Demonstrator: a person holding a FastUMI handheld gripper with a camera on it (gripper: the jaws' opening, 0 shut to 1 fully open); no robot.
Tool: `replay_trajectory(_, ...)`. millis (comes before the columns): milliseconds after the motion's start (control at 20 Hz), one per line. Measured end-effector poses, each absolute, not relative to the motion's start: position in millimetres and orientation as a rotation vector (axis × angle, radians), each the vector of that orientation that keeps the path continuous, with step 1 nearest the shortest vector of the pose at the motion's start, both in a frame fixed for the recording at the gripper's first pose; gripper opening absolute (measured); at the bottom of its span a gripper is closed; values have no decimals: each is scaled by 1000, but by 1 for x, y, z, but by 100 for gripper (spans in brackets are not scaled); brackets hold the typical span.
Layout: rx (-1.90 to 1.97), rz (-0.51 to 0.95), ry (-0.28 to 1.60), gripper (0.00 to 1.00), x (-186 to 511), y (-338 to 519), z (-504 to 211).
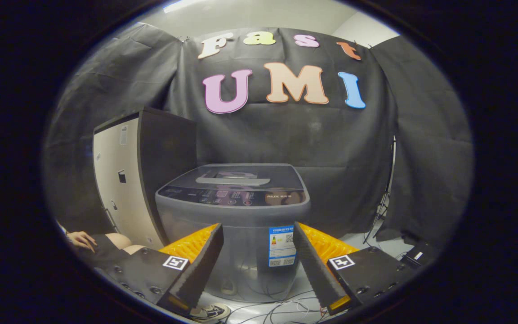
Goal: Put the clothes into the washing machine and then close the washing machine lid.
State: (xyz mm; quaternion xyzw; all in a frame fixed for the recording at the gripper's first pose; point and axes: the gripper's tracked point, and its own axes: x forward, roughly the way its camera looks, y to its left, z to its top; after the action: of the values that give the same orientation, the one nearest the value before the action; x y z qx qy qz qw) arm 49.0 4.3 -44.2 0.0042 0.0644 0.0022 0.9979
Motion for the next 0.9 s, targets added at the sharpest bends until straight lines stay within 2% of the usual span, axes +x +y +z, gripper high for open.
replay_trajectory(900,8,6,111,98,48,3,-41)
